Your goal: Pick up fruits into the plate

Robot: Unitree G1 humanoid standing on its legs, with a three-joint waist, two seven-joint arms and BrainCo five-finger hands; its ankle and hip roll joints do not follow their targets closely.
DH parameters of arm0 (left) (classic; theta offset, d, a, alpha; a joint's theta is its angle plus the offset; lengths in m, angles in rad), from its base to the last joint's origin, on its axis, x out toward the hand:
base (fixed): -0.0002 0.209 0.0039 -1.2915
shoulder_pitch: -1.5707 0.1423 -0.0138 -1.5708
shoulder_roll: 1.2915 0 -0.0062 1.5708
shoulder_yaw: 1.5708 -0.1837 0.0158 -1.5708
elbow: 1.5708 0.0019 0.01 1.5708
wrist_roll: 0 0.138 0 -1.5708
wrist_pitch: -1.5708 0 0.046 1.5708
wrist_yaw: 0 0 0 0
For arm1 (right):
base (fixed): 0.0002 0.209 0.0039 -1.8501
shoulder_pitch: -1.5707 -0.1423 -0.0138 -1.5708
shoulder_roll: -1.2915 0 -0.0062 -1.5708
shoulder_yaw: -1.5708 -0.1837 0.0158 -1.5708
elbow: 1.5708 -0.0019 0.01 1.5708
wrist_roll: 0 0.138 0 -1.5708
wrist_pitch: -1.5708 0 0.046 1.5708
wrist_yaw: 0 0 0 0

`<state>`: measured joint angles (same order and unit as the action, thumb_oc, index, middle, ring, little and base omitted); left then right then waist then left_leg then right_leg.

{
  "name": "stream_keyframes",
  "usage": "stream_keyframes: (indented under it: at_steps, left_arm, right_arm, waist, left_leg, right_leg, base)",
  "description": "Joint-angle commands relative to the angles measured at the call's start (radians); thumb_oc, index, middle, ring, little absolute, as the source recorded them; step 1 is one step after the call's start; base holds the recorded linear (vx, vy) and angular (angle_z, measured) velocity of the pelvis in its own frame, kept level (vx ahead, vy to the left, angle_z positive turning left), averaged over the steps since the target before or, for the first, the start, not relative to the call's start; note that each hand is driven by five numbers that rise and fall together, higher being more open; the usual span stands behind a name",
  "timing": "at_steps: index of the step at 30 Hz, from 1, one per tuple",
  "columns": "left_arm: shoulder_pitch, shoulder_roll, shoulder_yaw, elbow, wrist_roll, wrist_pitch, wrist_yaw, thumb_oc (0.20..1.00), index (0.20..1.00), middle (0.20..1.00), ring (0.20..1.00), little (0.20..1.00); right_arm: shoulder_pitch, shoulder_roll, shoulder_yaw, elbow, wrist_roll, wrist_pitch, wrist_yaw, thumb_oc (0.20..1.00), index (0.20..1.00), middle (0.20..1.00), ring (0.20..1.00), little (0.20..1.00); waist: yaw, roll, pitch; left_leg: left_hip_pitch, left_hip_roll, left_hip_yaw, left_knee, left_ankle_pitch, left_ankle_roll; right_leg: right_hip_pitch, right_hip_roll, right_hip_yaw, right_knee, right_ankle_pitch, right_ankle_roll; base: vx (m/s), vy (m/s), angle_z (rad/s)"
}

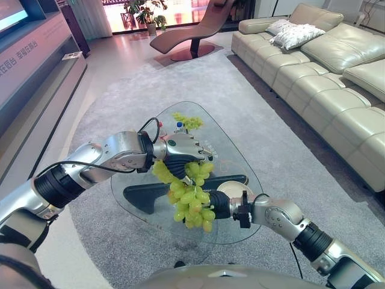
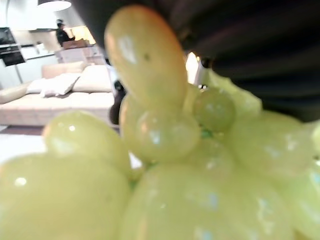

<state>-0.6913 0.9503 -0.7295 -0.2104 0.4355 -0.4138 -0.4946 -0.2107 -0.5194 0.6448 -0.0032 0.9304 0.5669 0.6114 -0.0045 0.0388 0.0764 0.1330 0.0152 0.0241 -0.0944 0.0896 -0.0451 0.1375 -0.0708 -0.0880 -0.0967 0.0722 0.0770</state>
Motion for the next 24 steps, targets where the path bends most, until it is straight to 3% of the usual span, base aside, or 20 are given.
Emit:
stream_keyframes:
  at_steps: [1, 11, 12, 13, 24]
  left_arm:
    - [-0.038, -0.037, 0.059, 0.049, -0.031, -0.001, 0.027, 0.200, 0.200, 0.200, 0.200, 0.200]
    - [0.001, -0.039, 0.082, 0.054, -0.027, 0.008, 0.056, 0.200, 0.200, 0.200, 0.200, 0.200]
    - [0.012, -0.039, 0.091, 0.056, -0.035, 0.021, 0.062, 0.369, 0.369, 0.369, 0.369, 0.369]
    - [0.020, -0.040, 0.098, 0.058, -0.047, 0.032, 0.063, 1.000, 1.000, 1.000, 1.000, 1.000]
    - [0.310, -0.052, 0.294, 0.142, -0.068, 0.112, 0.184, 1.000, 1.000, 1.000, 1.000, 1.000]
  right_arm:
    - [-0.036, 0.095, -0.031, -0.089, 0.095, -0.047, -0.005, 0.200, 0.200, 0.200, 0.200, 0.200]
    - [-0.011, 0.085, -0.054, -0.081, 0.074, -0.072, -0.022, 0.200, 0.200, 0.200, 0.200, 0.200]
    - [-0.007, 0.082, -0.063, -0.078, 0.062, -0.081, -0.023, 0.200, 0.200, 0.200, 0.200, 0.200]
    - [-0.003, 0.080, -0.068, -0.077, 0.050, -0.088, -0.026, 0.200, 0.200, 0.200, 0.200, 0.200]
    - [0.137, 0.019, -0.261, -0.026, 0.022, -0.175, -0.024, 0.200, 0.200, 0.200, 0.200, 0.200]
  waist:
    - [0.015, -0.039, 0.009]
    - [0.014, -0.038, 0.012]
    - [0.015, -0.039, 0.013]
    - [0.015, -0.039, 0.013]
    - [0.029, -0.049, 0.044]
  left_leg:
    - [0.083, -0.023, 0.020, 0.021, -0.195, 0.020]
    - [0.084, -0.024, 0.021, 0.020, -0.195, 0.021]
    - [0.084, -0.023, 0.021, 0.020, -0.195, 0.021]
    - [0.084, -0.023, 0.021, 0.020, -0.195, 0.021]
    - [0.073, -0.016, 0.015, 0.017, -0.189, 0.023]
  right_leg:
    - [0.052, -0.020, -0.022, 0.015, -0.102, 0.047]
    - [0.052, -0.020, -0.019, 0.014, -0.101, 0.047]
    - [0.052, -0.020, -0.020, 0.014, -0.101, 0.047]
    - [0.052, -0.020, -0.021, 0.015, -0.101, 0.047]
    - [0.043, -0.021, -0.039, 0.020, -0.099, 0.049]
  base:
    - [0.00, 0.000, 0.00]
    - [0.00, 0.000, 0.00]
    - [0.00, 0.000, 0.00]
    - [0.00, 0.000, 0.00]
    - [0.04, 0.015, 0.00]
